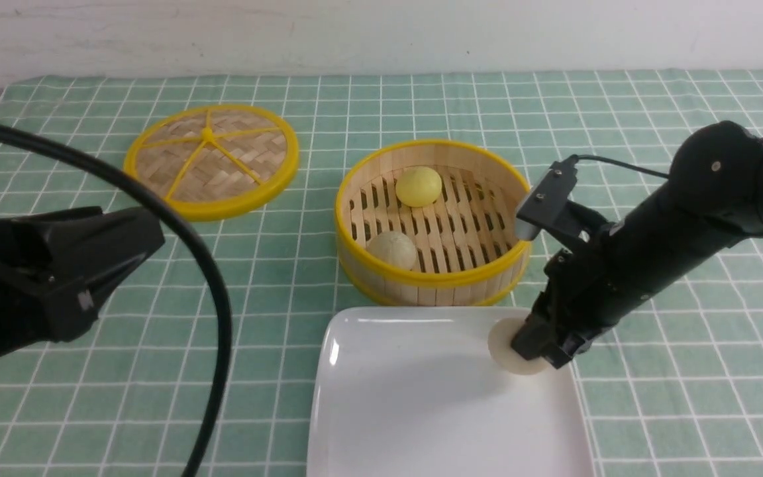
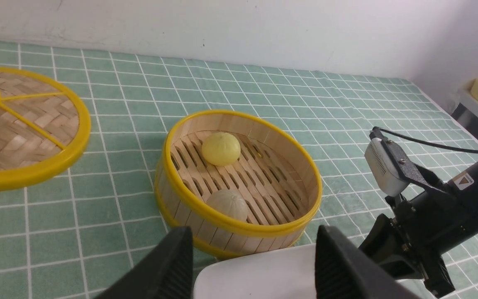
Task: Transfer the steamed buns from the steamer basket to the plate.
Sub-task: Use the right arm to put the steamed stuffed bun into the plate, then use the left arm to grab the steamed stuffed bun that is closest to it
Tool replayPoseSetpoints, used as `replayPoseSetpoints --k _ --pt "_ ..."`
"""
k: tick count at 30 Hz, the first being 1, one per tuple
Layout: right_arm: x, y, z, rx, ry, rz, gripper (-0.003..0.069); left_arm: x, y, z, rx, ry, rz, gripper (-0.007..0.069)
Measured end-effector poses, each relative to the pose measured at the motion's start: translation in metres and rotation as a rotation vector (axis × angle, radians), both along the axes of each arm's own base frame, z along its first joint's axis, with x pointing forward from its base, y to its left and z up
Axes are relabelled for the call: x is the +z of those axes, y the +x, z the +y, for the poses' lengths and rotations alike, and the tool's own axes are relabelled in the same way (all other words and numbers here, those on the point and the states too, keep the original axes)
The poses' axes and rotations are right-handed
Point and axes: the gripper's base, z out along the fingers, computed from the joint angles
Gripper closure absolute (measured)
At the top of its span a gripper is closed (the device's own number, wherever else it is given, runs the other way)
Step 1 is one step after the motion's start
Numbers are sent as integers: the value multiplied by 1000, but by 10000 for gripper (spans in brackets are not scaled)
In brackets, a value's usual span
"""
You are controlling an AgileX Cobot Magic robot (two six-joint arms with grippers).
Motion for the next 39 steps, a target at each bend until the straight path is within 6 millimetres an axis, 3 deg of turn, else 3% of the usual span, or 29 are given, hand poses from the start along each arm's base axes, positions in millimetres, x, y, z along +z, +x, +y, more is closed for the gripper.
replayPoseSetpoints --k 9,16,21,25,27,32,36,39 --pt "3 6 0 -38 8 -65 247 0 0 1 7 1 -5 208" --pt "4 8 0 -59 23 -78 183 0 0 0 4 1 -3 208" --pt "13 8 0 -71 40 -107 176 0 0 0 3 2 -3 208" --pt "49 11 2 -70 87 -210 175 0 0 0 3 2 -3 208" --pt "86 17 5 -67 135 -313 174 0 0 0 3 2 -3 208" --pt "135 28 13 -76 224 -363 174 0 0 0 1 2 -2 208" --pt "143 42 20 -67 242 -343 174 0 0 0 -1 2 -1 208" --pt "132 58 25 -61 212 -334 174 0 0 -1 -10 -10 7 208"
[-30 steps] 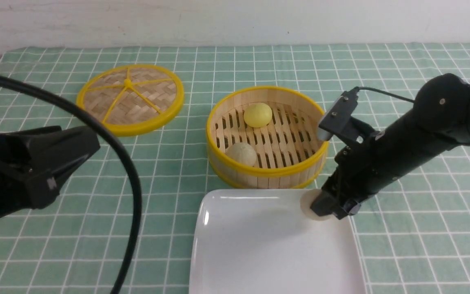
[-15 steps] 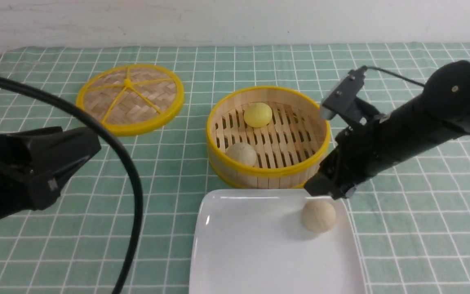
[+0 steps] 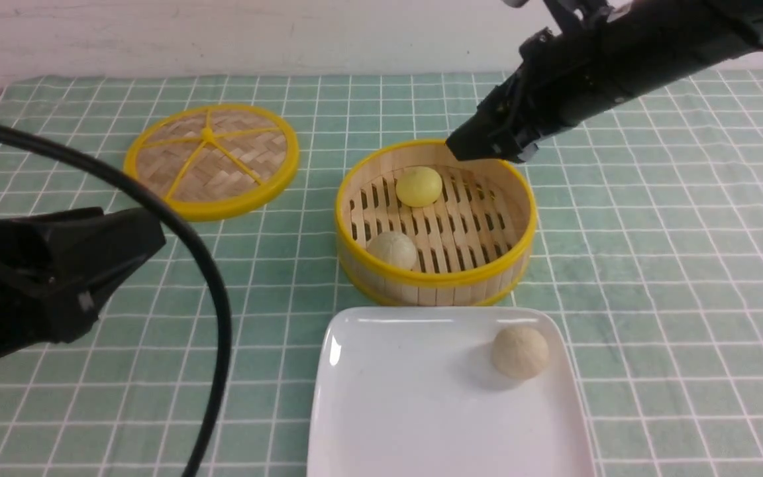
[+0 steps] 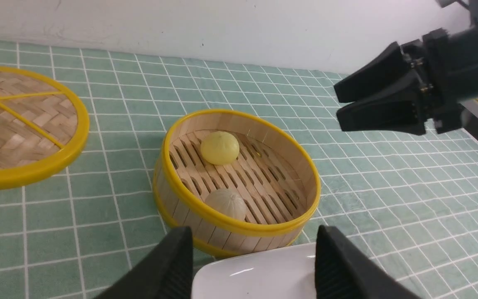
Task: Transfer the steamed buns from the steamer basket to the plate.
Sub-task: Use the left arm to grab the steamed stuffed bun that is closest to it
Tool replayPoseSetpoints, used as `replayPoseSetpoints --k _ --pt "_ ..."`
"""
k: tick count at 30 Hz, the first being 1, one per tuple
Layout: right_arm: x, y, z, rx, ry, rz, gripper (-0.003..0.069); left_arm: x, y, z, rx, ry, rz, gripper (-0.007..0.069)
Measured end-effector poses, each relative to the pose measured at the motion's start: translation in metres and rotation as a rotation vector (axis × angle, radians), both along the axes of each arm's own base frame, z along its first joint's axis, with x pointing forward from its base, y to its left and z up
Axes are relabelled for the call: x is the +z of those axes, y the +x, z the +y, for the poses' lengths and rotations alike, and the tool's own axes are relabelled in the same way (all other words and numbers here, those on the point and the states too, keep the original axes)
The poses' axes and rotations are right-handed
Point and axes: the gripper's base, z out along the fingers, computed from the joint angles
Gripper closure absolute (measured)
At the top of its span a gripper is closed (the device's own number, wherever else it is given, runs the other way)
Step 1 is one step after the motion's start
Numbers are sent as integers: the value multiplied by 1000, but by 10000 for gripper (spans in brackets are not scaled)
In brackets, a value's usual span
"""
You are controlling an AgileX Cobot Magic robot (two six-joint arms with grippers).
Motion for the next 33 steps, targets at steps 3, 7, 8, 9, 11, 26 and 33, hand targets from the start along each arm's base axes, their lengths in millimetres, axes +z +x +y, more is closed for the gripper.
replayPoseSetpoints --k 3,7,8,9,11,26,33 --pt "-12 12 3 1 -24 13 174 -2 3 -3 -27 -40 36 208" --pt "-30 26 7 5 -62 29 174 -5 28 -8 -83 -60 142 208" --pt "-31 26 7 5 -65 30 174 -3 29 -8 -86 -60 141 208" --pt "-33 28 7 6 -71 31 174 -3 36 -9 -96 -61 162 208" --pt "-34 29 7 9 -82 19 174 4 62 -11 -132 -38 196 208" --pt "-65 67 17 22 -128 -81 174 9 120 -21 -325 32 265 208" --pt "-71 73 21 22 -135 -36 174 7 122 -21 -346 61 245 208"
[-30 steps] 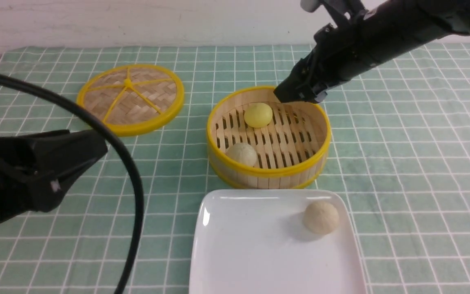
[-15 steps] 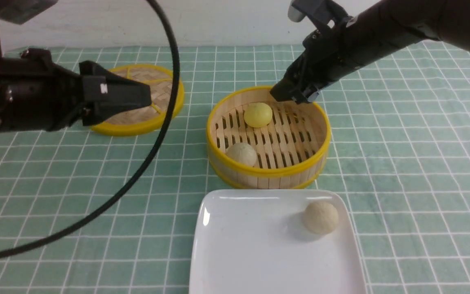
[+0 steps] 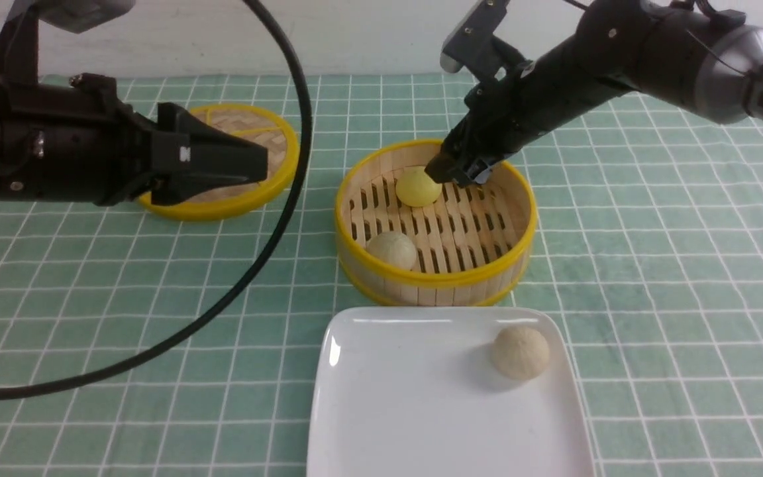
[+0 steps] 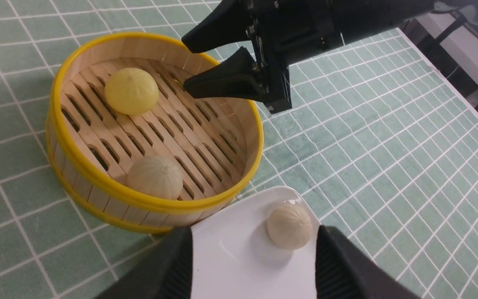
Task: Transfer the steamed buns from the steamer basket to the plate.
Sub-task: Use the left arm to grab the steamed stuffed bun that is closest to it
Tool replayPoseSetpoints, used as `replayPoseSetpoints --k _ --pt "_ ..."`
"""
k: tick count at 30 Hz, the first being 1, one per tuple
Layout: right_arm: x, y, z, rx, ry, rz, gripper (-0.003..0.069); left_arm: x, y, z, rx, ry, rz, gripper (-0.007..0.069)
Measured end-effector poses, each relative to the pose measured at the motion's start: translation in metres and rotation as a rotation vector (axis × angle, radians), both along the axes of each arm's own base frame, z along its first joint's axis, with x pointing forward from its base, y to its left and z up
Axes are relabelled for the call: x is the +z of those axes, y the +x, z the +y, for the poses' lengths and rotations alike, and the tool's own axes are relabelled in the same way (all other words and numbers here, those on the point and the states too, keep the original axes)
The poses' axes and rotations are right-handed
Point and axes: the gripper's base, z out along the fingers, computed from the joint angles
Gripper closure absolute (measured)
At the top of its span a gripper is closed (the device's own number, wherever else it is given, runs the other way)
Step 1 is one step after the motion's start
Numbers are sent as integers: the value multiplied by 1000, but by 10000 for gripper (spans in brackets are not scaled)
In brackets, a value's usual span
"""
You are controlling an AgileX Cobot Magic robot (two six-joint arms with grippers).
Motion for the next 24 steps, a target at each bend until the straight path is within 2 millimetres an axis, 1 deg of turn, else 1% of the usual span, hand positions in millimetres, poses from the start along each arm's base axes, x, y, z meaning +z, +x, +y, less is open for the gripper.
replayPoseSetpoints --k 2,3,4,5,6,8,9,10,11,12,13,14,15,16,17,18,19,20,22,23,24 --pt "6 -4 0 5 7 8 174 -2 2 0 -4 3 3 208" --pt "12 -7 1 12 10 6 174 -2 2 0 -5 3 1 208" --pt "26 -14 2 22 19 -8 174 -2 3 0 -1 5 -4 208" --pt "28 -15 2 23 21 -11 174 -2 3 0 -1 5 -5 208" --pt "46 -23 2 32 36 -31 174 -2 3 0 -1 6 -14 208" --pt "70 -36 -1 34 63 -51 174 -1 4 0 -4 9 -32 208" --pt "91 -48 -5 36 86 -65 174 -1 4 0 -4 15 -43 208" --pt "106 -57 -8 39 98 -77 174 0 5 1 0 16 -49 208" --pt "120 -66 -11 42 110 -87 174 0 5 1 5 15 -54 208" --pt "123 -68 -12 42 113 -89 174 0 5 1 5 16 -56 208" --pt "142 -84 -17 49 127 -98 174 0 6 1 17 16 -62 208" --pt "147 -88 -18 47 132 -103 174 0 6 1 17 16 -62 208" --pt "162 -102 -23 51 141 -99 174 1 7 2 28 17 -69 208" --pt "171 -112 -27 52 145 -98 174 1 8 2 31 21 -76 208" --pt "173 -114 -28 52 147 -97 174 1 8 3 32 23 -78 208" --pt "189 -132 -36 53 138 -106 174 1 8 3 28 37 -97 208" --pt "197 -141 -40 50 134 -114 174 1 9 3 26 45 -108 208" --pt "198 -143 -41 49 129 -118 174 1 9 3 26 44 -108 208" --pt "227 -176 -59 22 116 -186 174 2 10 4 36 54 -134 208" --pt "227 -176 -59 18 107 -187 174 2 10 4 38 54 -135 208" --pt "237 -188 -66 -2 103 -218 174 2 11 5 46 54 -141 208"
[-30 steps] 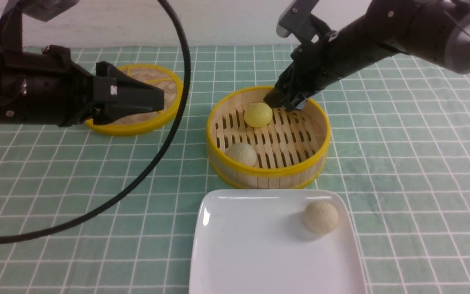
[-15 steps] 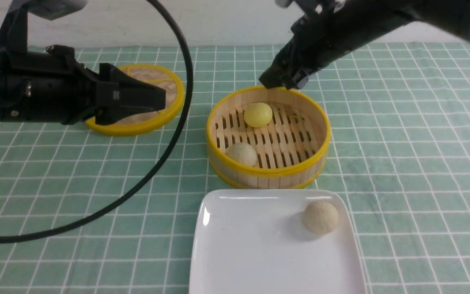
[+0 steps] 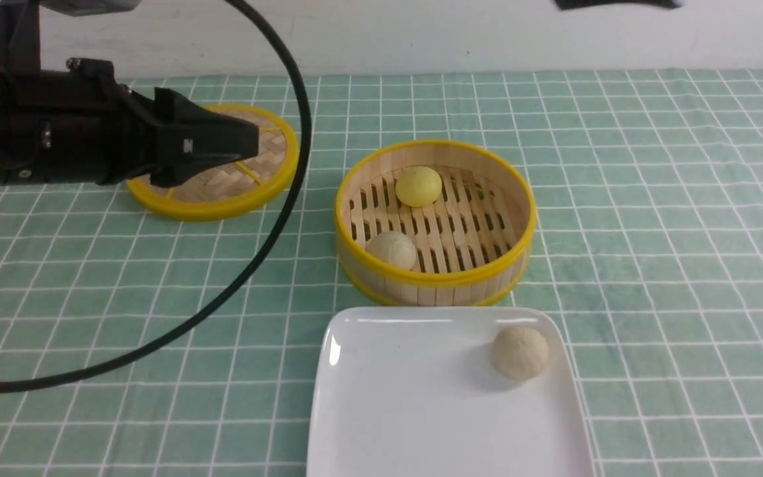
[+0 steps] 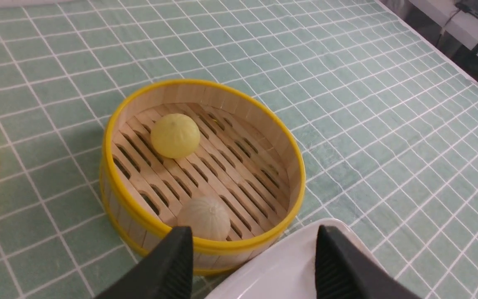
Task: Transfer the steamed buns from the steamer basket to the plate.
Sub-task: Use the left arm to grab the steamed stuffed bun that is closest to it
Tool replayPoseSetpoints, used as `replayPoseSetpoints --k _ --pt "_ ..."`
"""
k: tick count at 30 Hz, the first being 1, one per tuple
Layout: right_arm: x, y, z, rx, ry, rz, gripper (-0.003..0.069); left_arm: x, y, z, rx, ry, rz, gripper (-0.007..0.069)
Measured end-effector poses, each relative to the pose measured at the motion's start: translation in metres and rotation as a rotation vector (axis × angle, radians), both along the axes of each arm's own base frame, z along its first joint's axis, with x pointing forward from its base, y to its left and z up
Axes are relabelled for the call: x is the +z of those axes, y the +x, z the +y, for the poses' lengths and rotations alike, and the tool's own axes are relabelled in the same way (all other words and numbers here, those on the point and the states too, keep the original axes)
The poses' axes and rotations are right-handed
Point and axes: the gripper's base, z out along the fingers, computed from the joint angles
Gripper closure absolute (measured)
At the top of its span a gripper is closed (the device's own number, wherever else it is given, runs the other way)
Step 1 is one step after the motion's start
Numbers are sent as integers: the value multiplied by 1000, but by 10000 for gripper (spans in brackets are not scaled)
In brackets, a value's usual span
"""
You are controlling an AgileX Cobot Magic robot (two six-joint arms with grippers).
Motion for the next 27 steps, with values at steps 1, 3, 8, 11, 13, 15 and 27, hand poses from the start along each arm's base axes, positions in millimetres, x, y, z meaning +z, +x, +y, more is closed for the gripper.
replayPoseSetpoints --k 1,3,8,11,13,15,27 --pt "9 -12 -8 -24 -3 -31 174 0 0 0 6 -1 -3 208" --pt "31 -43 -26 -84 1 -109 174 -1 3 1 13 -1 -6 208" --pt "62 -99 -58 -183 37 -231 174 -13 13 -17 -43 -16 18 208" --pt "67 -121 -69 -213 48 -239 174 -24 22 -47 -121 19 39 208" --pt "66 -128 -73 -233 39 -205 174 -30 29 -66 -153 45 64 208" --pt "62 -130 -77 -264 7 -165 174 -34 38 -82 -168 66 110 208" --pt "61 -127 -87 -362 -42 -178 174 -19 101 -100 -122 273 244 208"
